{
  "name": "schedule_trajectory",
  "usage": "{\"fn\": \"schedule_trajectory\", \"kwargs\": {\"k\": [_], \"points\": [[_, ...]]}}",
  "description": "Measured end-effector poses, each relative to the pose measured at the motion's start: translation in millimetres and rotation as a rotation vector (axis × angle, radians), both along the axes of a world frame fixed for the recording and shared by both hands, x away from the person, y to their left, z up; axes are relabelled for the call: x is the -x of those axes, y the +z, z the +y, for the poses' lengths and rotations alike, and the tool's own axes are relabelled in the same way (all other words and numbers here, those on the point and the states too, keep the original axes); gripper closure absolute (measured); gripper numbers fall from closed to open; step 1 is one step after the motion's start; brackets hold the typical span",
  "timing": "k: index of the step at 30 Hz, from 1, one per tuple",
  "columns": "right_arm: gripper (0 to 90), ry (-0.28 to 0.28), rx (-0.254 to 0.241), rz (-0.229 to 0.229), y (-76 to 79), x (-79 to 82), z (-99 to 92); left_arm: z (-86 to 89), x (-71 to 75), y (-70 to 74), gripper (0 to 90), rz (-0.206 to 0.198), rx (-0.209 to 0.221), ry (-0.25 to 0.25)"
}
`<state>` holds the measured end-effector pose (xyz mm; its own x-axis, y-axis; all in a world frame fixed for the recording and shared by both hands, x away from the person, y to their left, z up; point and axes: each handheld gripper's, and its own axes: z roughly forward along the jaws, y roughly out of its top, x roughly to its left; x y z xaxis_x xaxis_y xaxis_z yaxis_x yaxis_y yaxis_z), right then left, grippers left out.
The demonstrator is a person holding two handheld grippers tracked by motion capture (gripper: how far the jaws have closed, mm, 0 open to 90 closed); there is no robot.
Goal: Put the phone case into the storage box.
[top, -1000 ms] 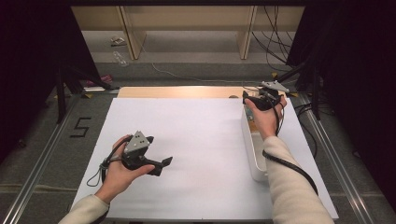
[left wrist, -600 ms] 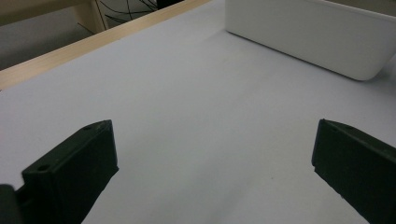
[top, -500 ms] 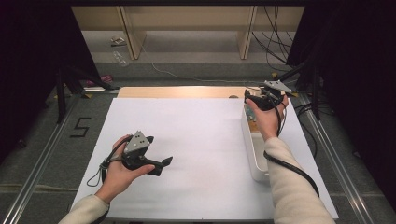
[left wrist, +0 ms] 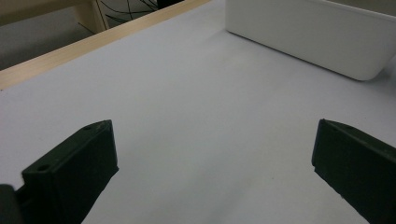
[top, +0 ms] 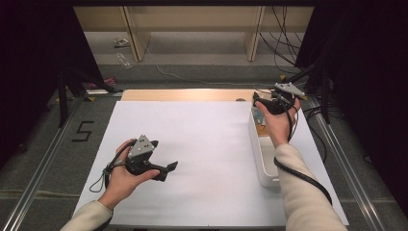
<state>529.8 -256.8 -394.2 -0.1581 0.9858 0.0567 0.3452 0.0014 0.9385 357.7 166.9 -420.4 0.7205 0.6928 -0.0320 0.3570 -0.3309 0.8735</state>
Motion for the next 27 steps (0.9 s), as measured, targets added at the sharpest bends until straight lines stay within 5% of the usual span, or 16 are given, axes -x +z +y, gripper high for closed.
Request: {"fn": "schedule_trajectory", "kwargs": {"k": [7, 10, 27], "points": [[2.9, 0.013, -0.008, 0.025, 1.4, 8.6, -0.1, 0.4, 0.0, 0.0, 0.0, -0.001, 0.003, 0.004], [15.8, 0.041, 0.008, 0.018, 4.3, 16.2, -0.5, 0.6, 0.0, 0.3, 0.0, -0.003, 0.004, 0.006], [23.4, 0.11, -0.008, 0.012, 10.7, 42.1, -3.8, 0.5, -0.2, -0.2, 0.0, -0.001, 0.003, 0.004]]}}
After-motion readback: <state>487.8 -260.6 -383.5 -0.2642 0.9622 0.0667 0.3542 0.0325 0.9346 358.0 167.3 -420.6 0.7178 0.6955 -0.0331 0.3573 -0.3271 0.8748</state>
